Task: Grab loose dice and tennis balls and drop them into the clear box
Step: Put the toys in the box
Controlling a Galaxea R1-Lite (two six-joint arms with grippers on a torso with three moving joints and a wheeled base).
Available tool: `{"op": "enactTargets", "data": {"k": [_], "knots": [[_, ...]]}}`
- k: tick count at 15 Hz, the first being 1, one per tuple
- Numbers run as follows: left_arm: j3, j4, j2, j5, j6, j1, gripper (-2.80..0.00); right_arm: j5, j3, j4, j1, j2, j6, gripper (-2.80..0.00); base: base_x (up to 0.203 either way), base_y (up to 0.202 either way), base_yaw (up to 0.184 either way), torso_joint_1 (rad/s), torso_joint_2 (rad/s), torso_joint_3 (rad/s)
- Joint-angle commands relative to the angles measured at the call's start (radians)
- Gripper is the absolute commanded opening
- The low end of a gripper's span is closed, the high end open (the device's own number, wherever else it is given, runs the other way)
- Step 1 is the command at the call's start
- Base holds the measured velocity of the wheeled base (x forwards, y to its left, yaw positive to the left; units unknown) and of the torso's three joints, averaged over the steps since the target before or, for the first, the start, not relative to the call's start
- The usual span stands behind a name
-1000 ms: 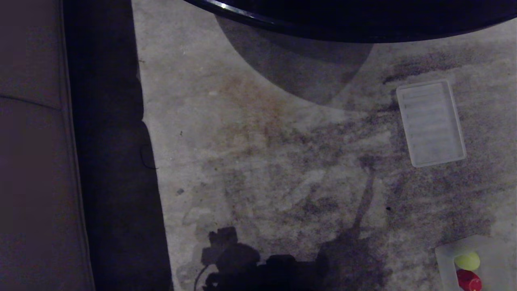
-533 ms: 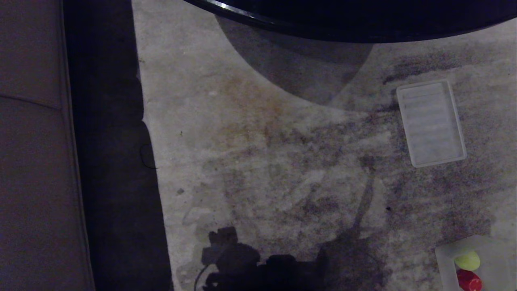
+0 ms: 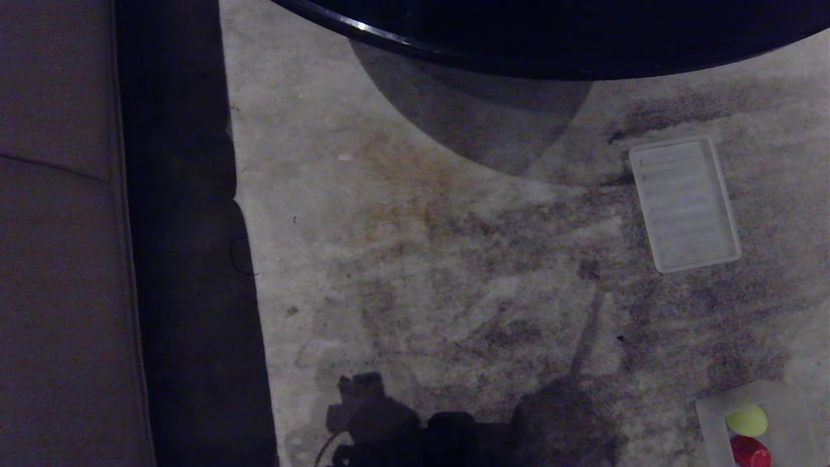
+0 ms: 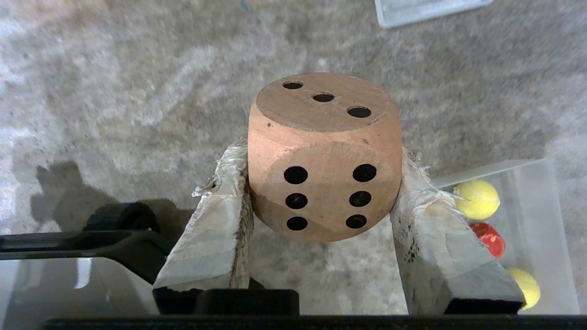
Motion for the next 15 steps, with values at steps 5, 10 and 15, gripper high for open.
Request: {"op": "enactTargets", "data": {"k": [5,10,15], "knots": [[0.002,-0.001,0.001,0.001,-0.002,0.000,-2.80,-0.001,0.002,-0.002,0.000,0.003,-0.004,-2.80,0.000,0.000,0.000,0.001,0.00,0.200],[0.002,-0.002,0.001,0.001,-0.006,0.000,-2.80,0.001,0.002,-0.002,0.000,0.003,-0.018,-2.80,0.000,0.000,0.000,0.003,0.00,0.206],[0.002,-0.002,0.001,0.001,-0.006,0.000,-2.80,0.002,0.002,-0.002,0.000,0.003,-0.018,-2.80,0.000,0.000,0.000,0.001,0.00,0.203]]}}
